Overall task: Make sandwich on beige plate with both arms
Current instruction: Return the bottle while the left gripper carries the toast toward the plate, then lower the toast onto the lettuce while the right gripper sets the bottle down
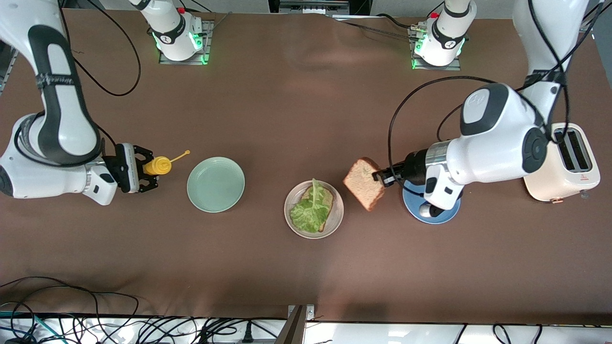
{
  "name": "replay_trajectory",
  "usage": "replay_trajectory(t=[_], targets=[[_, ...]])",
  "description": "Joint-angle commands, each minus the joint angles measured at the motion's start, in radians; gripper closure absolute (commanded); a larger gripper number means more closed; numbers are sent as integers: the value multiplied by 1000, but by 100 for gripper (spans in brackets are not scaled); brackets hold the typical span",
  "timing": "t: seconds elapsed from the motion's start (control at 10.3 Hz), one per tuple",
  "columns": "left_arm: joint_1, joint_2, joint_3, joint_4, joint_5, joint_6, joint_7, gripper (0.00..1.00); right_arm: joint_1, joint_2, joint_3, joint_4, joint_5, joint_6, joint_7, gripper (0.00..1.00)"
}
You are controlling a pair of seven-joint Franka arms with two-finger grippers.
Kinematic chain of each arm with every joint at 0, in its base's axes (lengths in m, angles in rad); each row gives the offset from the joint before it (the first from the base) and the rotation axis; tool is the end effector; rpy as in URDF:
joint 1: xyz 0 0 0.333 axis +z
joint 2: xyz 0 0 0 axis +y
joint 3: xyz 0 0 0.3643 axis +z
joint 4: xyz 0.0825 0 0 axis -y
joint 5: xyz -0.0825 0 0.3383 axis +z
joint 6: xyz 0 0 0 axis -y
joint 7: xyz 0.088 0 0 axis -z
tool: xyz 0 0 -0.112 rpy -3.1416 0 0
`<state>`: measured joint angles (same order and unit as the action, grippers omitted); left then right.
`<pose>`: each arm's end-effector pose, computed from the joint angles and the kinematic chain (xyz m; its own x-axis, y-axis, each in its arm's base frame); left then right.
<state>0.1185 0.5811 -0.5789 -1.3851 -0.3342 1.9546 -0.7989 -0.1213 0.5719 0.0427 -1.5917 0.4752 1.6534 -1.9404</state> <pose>0.6503 -0.2361 0.4834 0.8233 0.3919 -0.4107 0.5508 -0.7264 0.4110 0.6236 -0.0057 0.3443 -0.0042 0.8336 0.5523 0.9232 0.2155 -0.3183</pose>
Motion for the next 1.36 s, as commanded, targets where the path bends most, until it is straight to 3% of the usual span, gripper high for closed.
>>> replay_trajectory(t=[0.0, 0.19, 0.49, 1.26], targets=[[-63, 60, 4, 40, -46, 97, -14, 100, -81, 123, 17, 71, 94, -93, -220, 100], [-120, 120, 5, 40, -58, 289, -34, 100, -110, 218, 17, 84, 144, -95, -339, 100], [-175, 192, 7, 38, -62, 446, -46, 100, -112, 302, 17, 111, 210, -95, -432, 100], [-240, 256, 47, 54, -55, 504, -57, 100, -103, 393, 20, 165, 298, -95, -548, 100]])
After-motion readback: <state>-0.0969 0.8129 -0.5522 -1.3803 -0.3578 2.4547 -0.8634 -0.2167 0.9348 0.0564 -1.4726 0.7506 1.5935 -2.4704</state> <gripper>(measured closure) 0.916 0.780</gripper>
